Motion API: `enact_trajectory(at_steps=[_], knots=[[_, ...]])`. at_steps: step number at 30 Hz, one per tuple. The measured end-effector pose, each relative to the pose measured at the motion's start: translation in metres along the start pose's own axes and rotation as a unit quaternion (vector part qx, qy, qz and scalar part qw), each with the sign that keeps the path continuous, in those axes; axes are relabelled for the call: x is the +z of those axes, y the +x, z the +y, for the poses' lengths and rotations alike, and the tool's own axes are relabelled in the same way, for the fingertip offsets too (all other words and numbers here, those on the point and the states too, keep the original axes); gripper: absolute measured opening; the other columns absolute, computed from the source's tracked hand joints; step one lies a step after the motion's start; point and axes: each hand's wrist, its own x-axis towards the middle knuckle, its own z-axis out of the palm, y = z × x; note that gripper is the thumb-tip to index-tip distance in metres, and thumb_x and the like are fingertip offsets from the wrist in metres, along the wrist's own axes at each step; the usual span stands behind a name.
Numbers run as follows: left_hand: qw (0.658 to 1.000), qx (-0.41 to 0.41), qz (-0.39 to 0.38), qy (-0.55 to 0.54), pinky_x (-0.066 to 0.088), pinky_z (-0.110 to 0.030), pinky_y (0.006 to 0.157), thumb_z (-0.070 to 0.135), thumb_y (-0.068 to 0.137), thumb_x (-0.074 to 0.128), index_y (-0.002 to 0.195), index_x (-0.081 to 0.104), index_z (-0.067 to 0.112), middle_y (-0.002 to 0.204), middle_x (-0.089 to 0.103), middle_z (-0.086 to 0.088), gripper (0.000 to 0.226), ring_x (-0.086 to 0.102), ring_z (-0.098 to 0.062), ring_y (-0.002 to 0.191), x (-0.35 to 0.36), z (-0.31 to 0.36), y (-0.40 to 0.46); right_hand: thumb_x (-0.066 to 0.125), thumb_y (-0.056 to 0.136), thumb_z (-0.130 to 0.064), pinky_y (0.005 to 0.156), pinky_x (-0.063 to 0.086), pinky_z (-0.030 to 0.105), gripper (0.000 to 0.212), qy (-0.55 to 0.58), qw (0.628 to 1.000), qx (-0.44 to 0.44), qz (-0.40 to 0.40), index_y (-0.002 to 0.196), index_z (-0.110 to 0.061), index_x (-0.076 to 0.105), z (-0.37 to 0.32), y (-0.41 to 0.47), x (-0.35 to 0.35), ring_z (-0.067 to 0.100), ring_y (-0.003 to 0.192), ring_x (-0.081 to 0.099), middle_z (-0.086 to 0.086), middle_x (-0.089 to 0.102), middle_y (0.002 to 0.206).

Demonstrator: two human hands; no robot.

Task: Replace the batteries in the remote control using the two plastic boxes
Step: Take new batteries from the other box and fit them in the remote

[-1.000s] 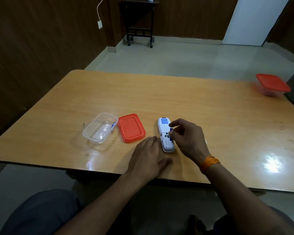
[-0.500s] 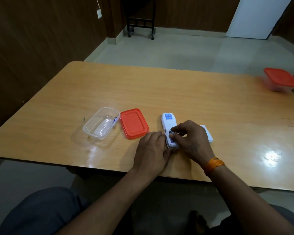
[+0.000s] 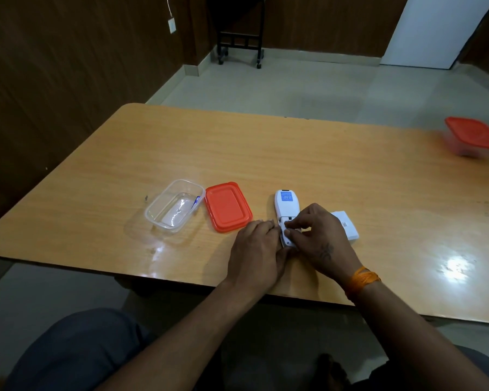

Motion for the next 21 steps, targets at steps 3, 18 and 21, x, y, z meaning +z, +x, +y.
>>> enact_trajectory(at_steps=[3, 18, 21], knots=[[1.0, 0.007, 0.006, 0.002, 0.051, -0.04, 0.099, 0.049, 0.098, 0.044, 0.129, 0.069, 0.011, 0.128, 0.07, -0.009, 0.056, 0.062, -0.026, 0.117, -0.001, 0.0, -0.001, 0.079, 0.089, -0.021, 0.084, 0.056, 0.043, 0.02, -0.004, 1.0, -0.01, -0.005, 0.106, -0.012, 0.082, 0.0, -0.005, 0.0, 0.014, 0.089, 0.058, -0.004, 0.057, 0.097], [0.992, -0.031, -0.09, 0.084, 0.042, -0.034, 0.11, 0.054, 0.095, 0.061, 0.139, 0.06, 0.02, 0.152, 0.052, 0.004, 0.056, 0.046, -0.018, 0.137, -0.079, -0.051, -0.062, 0.077, 0.09, -0.028, 0.07, 0.044, 0.031, 0.016, -0.026, 0.996, -0.037, 0.071, 0.102, -0.018, 0.076, -0.024, -0.004, 0.002, 0.019, 0.084, 0.065, -0.001, 0.066, 0.096], [0.986, -0.069, -0.107, 0.108, 0.05, -0.037, 0.097, 0.053, 0.093, 0.063, 0.123, 0.066, 0.019, 0.133, 0.061, 0.004, 0.046, 0.054, -0.019, 0.12, -0.098, -0.075, -0.069, 0.078, 0.088, -0.025, 0.072, 0.043, 0.031, 0.016, -0.044, 0.995, -0.06, 0.067, 0.102, -0.017, 0.077, -0.045, 0.01, 0.012, 0.025, 0.09, 0.067, 0.001, 0.069, 0.097]])
